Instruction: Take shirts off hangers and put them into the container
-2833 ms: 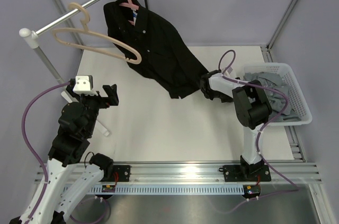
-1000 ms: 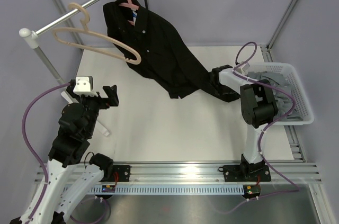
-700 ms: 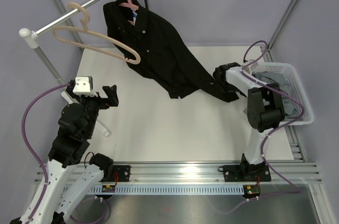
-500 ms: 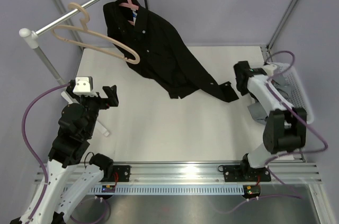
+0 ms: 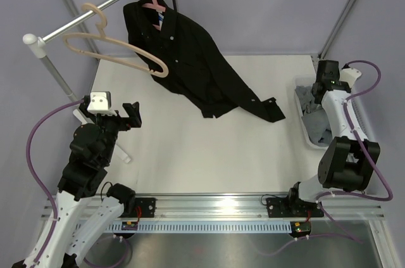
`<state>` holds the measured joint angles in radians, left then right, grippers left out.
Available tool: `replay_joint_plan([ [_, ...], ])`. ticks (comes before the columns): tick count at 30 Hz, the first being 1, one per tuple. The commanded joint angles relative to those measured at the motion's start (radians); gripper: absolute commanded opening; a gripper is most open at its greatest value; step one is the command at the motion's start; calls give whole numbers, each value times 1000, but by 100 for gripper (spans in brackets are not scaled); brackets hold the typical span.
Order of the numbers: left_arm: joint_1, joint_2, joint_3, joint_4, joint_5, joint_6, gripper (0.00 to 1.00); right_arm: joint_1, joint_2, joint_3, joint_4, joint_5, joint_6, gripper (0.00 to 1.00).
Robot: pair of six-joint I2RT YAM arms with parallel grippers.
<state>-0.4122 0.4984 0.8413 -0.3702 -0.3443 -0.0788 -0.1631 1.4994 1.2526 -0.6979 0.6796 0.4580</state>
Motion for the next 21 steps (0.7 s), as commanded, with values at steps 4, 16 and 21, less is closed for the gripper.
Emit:
replay_joint_plan([
  [4,3,2,-4,48,-16,11,99,-84,51,175,75,-86,-9,0],
  [16,3,9,-5,50,-21,11,99,-156,278,237,95,-138,108,0],
  [21,3,20,-4,48,-7,8,99,-142,75,82,207,-302,28,4],
])
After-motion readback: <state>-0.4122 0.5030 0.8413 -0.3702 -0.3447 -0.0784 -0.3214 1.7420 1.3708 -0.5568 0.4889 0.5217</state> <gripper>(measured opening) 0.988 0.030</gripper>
